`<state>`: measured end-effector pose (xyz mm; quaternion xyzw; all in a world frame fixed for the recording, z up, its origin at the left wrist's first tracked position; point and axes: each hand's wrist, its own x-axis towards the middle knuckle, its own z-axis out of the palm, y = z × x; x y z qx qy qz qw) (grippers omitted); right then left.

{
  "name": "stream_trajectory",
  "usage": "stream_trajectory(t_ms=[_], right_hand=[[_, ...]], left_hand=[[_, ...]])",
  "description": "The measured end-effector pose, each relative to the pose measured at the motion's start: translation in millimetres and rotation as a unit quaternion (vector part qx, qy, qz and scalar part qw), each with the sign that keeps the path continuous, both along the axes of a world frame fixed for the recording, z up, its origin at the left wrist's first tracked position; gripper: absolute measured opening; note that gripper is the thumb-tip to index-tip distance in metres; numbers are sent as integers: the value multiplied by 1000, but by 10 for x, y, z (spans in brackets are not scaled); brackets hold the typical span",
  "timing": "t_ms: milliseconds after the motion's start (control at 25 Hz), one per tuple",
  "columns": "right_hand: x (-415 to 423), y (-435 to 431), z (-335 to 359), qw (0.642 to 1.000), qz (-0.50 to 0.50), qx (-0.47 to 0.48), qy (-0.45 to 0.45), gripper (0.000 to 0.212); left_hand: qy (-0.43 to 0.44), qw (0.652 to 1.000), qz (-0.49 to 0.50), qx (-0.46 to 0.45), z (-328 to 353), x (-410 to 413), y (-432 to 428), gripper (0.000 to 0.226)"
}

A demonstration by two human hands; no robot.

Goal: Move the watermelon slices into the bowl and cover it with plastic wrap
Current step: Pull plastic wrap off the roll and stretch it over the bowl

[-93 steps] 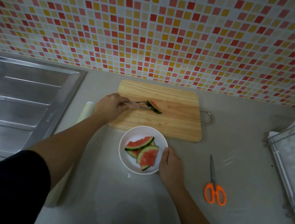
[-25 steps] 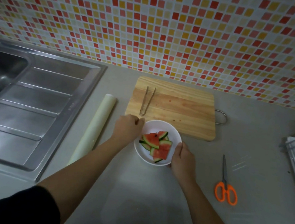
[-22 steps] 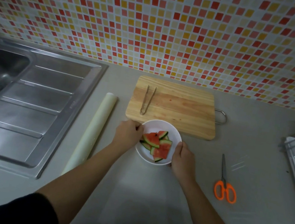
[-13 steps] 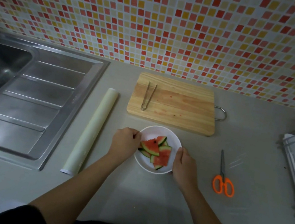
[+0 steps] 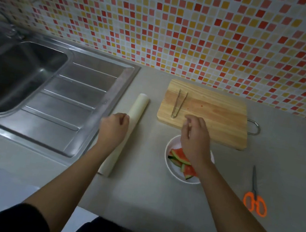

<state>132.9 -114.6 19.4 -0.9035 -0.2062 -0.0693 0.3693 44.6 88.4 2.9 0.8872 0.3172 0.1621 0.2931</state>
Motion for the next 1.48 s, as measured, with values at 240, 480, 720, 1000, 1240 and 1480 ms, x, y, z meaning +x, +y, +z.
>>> stream_trajectory(t_ms=[240,480,720,1000,1240,1480], right_hand=[[-93,1091,-216,967,9,-29,253,26],[-164,1470,-546,859,-20,112,500,29],[-256,1532,-531,795,-52,247,552,36],[-181,1474,-253,769,-59,390,502,18],[-194,1374,-224,747,-88,420,508,14],[-231,1292,-152,767,-70,399,498,34]], left_hand=[[153,985,-56,-57,-229,-301,376,33],[141,981,-79,-107,-459,-390,382,39],[72,978,-54,-189,-560,-450,389,38],[-84,945,-75,-306,-324,-323,421,32],[-111,937,-99,-317,-266,-294,350,28],[-154,916,-101,-356,-207,-294,278,24]])
